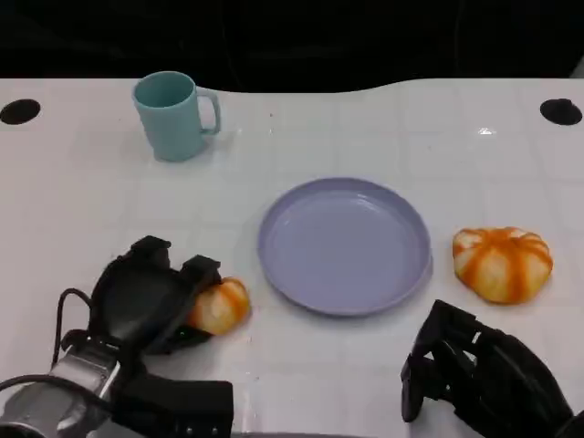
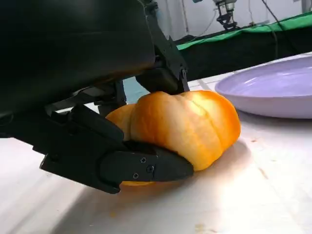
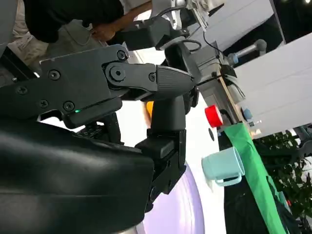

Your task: Grasp the bread from the table and place it into the plate.

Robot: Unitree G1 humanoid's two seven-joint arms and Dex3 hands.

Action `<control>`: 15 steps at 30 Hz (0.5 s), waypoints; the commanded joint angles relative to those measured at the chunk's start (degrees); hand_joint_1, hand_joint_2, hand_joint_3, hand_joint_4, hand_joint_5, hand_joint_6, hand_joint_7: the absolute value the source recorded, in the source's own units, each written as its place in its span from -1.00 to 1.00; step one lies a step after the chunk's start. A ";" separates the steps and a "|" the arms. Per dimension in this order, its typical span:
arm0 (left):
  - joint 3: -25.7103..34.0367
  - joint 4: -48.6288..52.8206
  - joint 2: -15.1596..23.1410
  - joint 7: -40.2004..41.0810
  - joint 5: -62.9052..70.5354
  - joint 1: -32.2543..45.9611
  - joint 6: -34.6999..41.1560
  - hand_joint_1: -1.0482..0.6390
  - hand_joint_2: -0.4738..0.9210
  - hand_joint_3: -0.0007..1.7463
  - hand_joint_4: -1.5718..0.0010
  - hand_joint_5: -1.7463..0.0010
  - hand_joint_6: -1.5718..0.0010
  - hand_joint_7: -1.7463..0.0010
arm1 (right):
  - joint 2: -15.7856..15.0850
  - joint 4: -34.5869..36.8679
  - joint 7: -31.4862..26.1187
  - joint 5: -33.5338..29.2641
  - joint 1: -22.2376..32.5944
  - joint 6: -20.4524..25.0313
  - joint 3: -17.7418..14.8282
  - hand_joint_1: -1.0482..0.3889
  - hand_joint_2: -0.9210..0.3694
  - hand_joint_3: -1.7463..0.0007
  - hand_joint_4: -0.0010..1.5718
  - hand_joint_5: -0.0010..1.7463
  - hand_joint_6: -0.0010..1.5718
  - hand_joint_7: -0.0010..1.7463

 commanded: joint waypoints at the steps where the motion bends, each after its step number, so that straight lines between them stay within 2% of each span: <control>1: 2.84 -4.48 2.19 -1.74 -2.24 1.49 2.77 0.01 0.74 -0.15 -0.26 -1.00 -0.02 -0.89 | -1.02 -1.37 0.30 0.99 0.45 0.82 -0.62 -0.26 -1.00 0.49 -0.28 1.00 -0.48 0.80; 6: 6.02 -10.08 1.64 -2.48 -3.88 3.23 7.33 0.01 0.66 -0.04 -0.26 -1.00 0.04 -1.00 | -0.99 -0.79 0.79 0.76 0.27 0.01 -0.72 -0.26 -1.00 0.49 -0.28 1.00 -0.48 0.80; 11: 9.10 -12.05 0.01 2.13 -6.61 3.58 5.62 0.00 0.49 0.08 -0.25 -1.00 0.05 -1.00 | -1.09 -1.02 0.52 0.35 0.42 0.13 -0.63 -0.27 -1.00 0.48 -0.27 1.00 -0.48 0.81; 15: 9.93 -11.17 -0.60 2.64 -8.14 2.21 2.65 -0.03 0.32 0.36 -0.24 -1.00 0.04 -1.00 | -1.02 -0.87 0.58 0.35 0.34 0.16 -0.65 -0.26 -1.00 0.48 -0.27 1.00 -0.48 0.81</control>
